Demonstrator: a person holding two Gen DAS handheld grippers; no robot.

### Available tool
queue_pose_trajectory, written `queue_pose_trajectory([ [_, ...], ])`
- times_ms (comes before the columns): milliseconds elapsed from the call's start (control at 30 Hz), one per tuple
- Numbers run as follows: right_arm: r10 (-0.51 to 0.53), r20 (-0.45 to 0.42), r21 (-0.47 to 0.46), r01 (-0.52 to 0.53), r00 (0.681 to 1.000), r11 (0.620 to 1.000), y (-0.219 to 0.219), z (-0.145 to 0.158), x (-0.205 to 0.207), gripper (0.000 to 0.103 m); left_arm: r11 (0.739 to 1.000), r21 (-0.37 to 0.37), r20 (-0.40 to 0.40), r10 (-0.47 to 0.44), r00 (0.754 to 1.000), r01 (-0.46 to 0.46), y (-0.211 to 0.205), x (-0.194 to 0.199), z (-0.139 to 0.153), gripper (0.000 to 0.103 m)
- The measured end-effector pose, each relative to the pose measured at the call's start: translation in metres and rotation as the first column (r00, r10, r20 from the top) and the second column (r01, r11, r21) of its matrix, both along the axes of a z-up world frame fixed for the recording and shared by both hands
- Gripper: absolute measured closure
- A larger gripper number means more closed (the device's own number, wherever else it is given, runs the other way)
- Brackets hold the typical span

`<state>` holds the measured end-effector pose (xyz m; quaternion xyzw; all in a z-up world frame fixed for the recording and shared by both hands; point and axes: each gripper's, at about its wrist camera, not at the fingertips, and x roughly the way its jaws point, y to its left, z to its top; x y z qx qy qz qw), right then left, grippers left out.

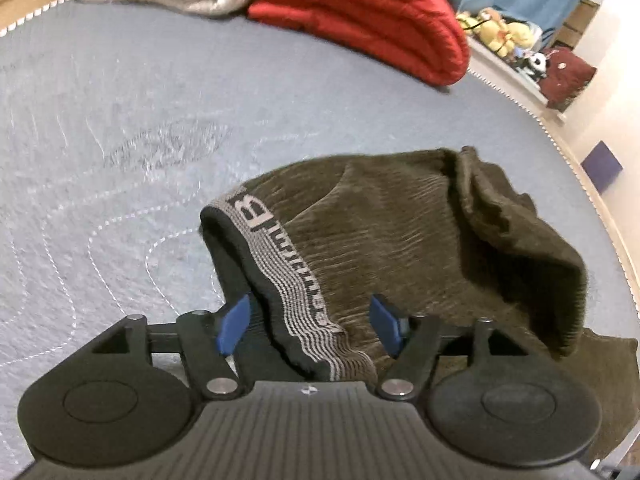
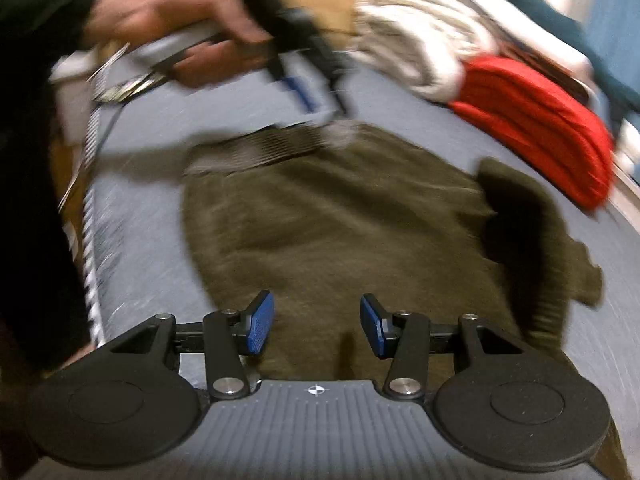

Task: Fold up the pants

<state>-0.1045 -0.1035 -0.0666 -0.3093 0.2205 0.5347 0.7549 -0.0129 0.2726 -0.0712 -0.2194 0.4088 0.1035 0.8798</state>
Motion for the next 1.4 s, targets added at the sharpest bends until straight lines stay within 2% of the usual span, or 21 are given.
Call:
queue_pose_trajectory([
  [100,0.041,0.002,-0.033,-0.041,0.999,0.999,0.013,-0.009,-0.004,0.053,1.000,-0.012,-0.023,0.016,1.000,-0.016,0.006,0.013,-0.013,0.027],
  [133,0.052,0.001,-0.035,-0.052,0.999,0.998,0.018,-0.011,-0.005,0.052,1.000,-0.009,-0.025,0.019,1.000,-0.019,0.008,0.018,-0.016,0.022],
  [233,0.086,0.003,-0.039,-0.085,0.996,0.996,0.033,-0.015,-0.005,0.047,1.000,-0.020,-0.044,0.022,0.999,-0.023,0.016,0.031,-0.028,0.022],
  [333,0.121,0.027,-0.047,-0.120,0.992,0.992,0.052,-0.021,-0.010,0.046,0.999,-0.016,-0.047,0.048,0.998,-0.048,0.025,0.038,-0.038,0.022],
  [433,0.147,0.032,-0.050,-0.145,0.989,0.988,0.065,-0.021,-0.010,0.045,0.998,-0.034,-0.017,0.059,0.998,-0.059,0.034,0.041,-0.044,0.022],
  [633,0.176,0.011,-0.044,-0.176,0.984,0.983,0.085,-0.027,-0.001,0.045,0.999,0.010,0.019,0.046,0.999,-0.046,0.035,0.050,-0.046,0.020],
  [700,0.190,0.014,-0.041,-0.189,0.982,0.981,0.089,-0.028,-0.002,0.045,0.998,0.040,0.028,0.051,0.998,-0.052,0.033,0.053,-0.047,0.023],
  [733,0.200,0.016,-0.041,-0.199,0.980,0.979,0.091,-0.028,-0.002,0.048,0.997,0.056,0.027,0.052,0.998,-0.054,0.033,0.055,-0.047,0.032],
  [767,0.217,0.015,-0.039,-0.216,0.976,0.976,0.093,-0.028,-0.002,0.056,0.996,0.079,0.026,0.048,0.998,-0.050,0.032,0.057,-0.046,0.042],
  [833,0.228,0.019,-0.043,-0.227,0.973,0.973,0.098,-0.028,-0.001,0.067,0.996,0.090,0.030,0.016,0.999,-0.019,0.034,0.059,-0.046,0.052],
  [933,0.232,-0.019,-0.033,-0.233,0.972,0.972,0.103,-0.022,0.008,0.085,0.999,0.039,0.041,0.017,0.999,-0.019,0.044,0.058,-0.045,0.063],
  [967,0.259,-0.037,-0.027,-0.260,0.965,0.965,0.104,-0.018,0.009,0.097,0.999,0.036,0.046,0.018,0.999,-0.019,0.046,0.056,-0.043,0.066],
  [1033,0.335,-0.089,-0.009,-0.337,0.938,0.942,0.103,-0.013,0.005,0.097,0.998,0.062,0.061,0.015,0.998,-0.019,0.044,0.052,-0.038,0.068],
  [1133,0.404,-0.008,-0.097,-0.403,0.915,0.910,0.110,-0.026,-0.017,0.097,0.997,0.069,0.064,0.024,0.998,-0.029,0.047,0.046,-0.034,0.069],
  [1300,0.371,-0.040,-0.077,-0.374,0.928,0.924,0.114,-0.022,-0.009,0.097,0.994,0.092,0.086,0.049,0.995,-0.057,0.050,0.038,-0.027,0.070],
  [1400,0.369,-0.076,-0.060,-0.374,0.926,0.926,0.111,-0.022,-0.009,0.097,0.989,0.134,0.097,0.046,0.994,-0.059,0.043,0.041,-0.022,0.070],
])
